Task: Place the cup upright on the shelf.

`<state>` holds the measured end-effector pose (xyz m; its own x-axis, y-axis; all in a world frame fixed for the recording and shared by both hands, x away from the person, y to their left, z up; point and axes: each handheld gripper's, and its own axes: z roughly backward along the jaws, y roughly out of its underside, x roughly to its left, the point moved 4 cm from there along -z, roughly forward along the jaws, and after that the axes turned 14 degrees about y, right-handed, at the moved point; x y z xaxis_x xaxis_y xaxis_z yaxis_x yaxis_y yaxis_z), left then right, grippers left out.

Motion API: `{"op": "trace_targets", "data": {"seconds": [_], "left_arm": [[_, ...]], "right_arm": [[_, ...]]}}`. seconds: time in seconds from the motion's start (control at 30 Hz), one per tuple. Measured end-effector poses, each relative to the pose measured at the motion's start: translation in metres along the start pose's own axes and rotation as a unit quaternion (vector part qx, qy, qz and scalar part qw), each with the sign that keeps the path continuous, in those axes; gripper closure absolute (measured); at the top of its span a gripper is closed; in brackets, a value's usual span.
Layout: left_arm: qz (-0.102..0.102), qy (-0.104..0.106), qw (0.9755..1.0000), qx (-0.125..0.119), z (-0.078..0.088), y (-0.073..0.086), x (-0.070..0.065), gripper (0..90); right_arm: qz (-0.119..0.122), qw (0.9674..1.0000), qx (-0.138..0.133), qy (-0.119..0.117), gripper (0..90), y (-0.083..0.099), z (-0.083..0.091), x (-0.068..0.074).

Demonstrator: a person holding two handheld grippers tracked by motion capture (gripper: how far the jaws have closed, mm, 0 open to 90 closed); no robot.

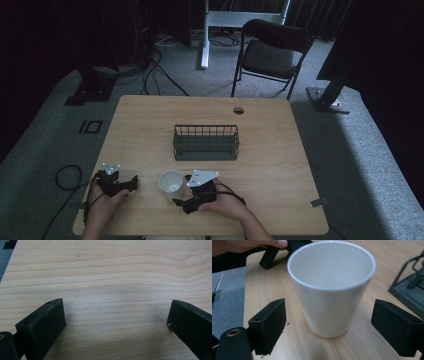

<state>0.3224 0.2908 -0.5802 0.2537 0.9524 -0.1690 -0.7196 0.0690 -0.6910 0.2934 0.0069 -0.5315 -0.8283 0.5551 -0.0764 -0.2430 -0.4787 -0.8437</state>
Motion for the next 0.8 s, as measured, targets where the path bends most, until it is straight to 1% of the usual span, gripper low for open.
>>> {"op": "trace_targets", "data": {"seconds": [0.13, 0.17, 0.27, 0.3, 0.37, 0.53, 0.63, 0.73, 0.8], "left_arm": [[0.000, 0.000, 1.0000, 0.001, 0.000, 0.000, 0.000, 2.0], [0.000, 0.000, 1.0000, 0.001, 0.000, 0.000, 0.000, 2.0], [0.000, 0.000, 1.0000, 0.001, 0.000, 0.000, 0.000, 2.0], [0.000, 0.000, 1.0000, 0.001, 0.000, 0.000, 0.000, 2.0], [0.000, 0.000, 1.0000, 0.001, 0.000, 0.000, 0.000, 2.0], [0.000, 0.000, 1.0000, 0.001, 0.000, 0.000, 0.000, 2.0], [0.000, 0.000, 1.0000, 0.000, 0.000, 0.000, 0.000, 2.1], [0.000, 0.000, 1.0000, 0.000, 0.000, 0.000, 0.000, 2.0], [0.000, 0.000, 1.0000, 0.000, 0.000, 0.000, 0.000, 2.0]], "right_arm": [[0.001, 1.0000, -0.004, 0.000, 12.2, -0.004, -0.005, 0.001], [-0.002, 1.0000, -0.004, -0.002, 12.2, -0.005, -0.006, 0.002], [0.004, 1.0000, -0.007, -0.001, 12.3, -0.008, -0.009, 0.003], [0.001, 1.0000, -0.008, -0.002, 12.3, -0.009, -0.010, 0.004], [0.008, 0.9999, -0.008, 0.002, 12.3, -0.010, -0.012, 0.004], [0.007, 0.9999, -0.012, 0.000, 12.3, -0.014, -0.017, 0.005], [0.005, 0.9999, -0.013, 0.003, 12.7, -0.016, -0.019, 0.005], [-0.002, 0.9999, -0.014, 0.004, 13.2, -0.017, -0.020, 0.005], [-0.011, 0.9998, -0.016, 0.007, 16.1, -0.019, -0.020, 0.004]]}}
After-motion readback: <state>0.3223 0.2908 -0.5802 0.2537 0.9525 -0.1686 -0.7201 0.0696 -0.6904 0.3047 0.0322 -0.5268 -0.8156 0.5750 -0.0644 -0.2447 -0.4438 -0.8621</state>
